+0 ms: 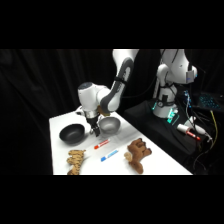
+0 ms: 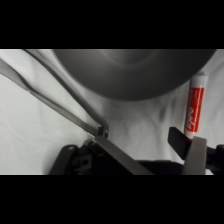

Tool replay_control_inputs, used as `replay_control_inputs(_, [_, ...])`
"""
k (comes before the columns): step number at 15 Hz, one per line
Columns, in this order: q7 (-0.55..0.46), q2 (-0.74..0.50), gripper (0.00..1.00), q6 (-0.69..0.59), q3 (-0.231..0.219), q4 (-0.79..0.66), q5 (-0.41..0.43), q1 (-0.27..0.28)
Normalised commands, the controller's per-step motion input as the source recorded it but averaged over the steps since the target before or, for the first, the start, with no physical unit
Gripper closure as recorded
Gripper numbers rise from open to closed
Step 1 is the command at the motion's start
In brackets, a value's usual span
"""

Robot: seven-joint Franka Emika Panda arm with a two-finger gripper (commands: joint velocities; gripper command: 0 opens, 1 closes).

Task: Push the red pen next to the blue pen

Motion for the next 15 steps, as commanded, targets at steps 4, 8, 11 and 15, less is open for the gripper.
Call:
replay_control_inputs(4, [0.03, 0.12, 0.0, 0.11, 0.038, 0.1, -0.023, -0.033])
replay_control_inputs(8, [0.03, 0.08, 0.0, 0.11, 0.061, 0.08, 0.001, -0.023])
replay_control_inputs(11, [0.03, 0.05, 0.0, 0.09, 0.09, 0.06, 0.04, -0.01])
replay_control_inputs(15, [0.05, -0.03, 0.0, 0.09, 0.093, -0.03, 0.051, 0.05])
